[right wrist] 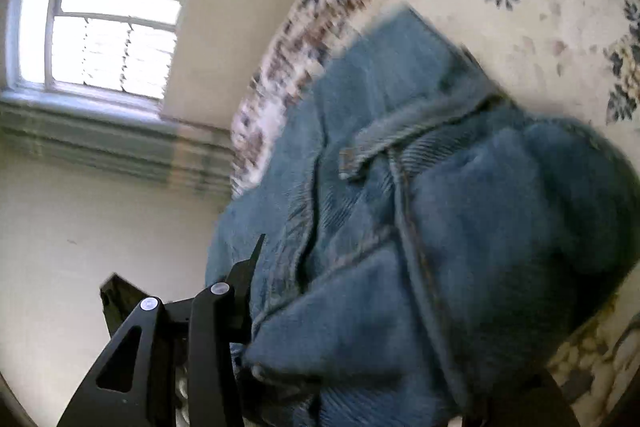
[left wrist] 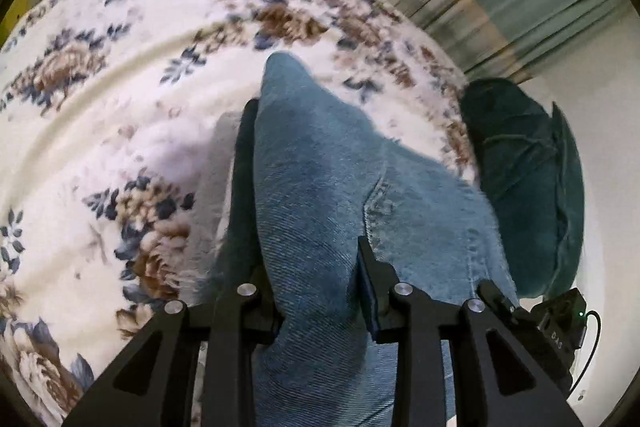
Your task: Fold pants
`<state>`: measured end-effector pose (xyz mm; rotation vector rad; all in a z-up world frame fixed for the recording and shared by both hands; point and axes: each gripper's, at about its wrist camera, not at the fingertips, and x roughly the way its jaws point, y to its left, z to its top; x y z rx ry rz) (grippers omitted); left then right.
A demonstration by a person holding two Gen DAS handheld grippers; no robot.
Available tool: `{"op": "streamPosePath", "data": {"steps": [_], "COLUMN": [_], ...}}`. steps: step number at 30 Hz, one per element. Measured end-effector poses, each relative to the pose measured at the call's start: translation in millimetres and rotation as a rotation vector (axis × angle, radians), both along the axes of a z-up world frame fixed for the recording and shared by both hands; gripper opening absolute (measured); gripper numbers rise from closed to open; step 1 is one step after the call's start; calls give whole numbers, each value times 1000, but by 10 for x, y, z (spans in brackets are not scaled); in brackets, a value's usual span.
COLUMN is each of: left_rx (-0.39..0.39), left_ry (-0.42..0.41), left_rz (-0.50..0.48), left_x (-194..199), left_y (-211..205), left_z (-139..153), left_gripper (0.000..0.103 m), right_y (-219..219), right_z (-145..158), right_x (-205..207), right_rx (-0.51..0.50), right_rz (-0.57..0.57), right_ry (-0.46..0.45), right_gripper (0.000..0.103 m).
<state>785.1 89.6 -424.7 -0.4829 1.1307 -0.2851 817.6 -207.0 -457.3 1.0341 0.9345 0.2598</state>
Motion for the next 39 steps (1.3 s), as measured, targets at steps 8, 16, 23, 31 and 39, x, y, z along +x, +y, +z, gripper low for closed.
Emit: {"op": "streamPosePath", "data": {"steps": [8,16,23,31,39], "left_rx": [60,326,502,572,592], "left_ry": [33,-52,-137,-224,-320], "left_rz": [38,15,41,71,88], "left_x": [-161,-603,-1156,-2006,-2976], "left_y": [55,-178,-315,-483,-587], "left_z": [173,793,1297,1992,2684], "left_gripper": [39,87,99,99,99], "right_y": [-320,-311,50,189,277], "right_z": [75,812,1617,2538,3442], "right_x": [-444,-912,-1296,-2119,-3244], "right_rx": [-61,-434,-889,-968,-969], "right_rz": [-15,31,58,30,33], "right_ry": [89,122,65,-27,-140], "right_gripper": [75,86,103,103,103]}}
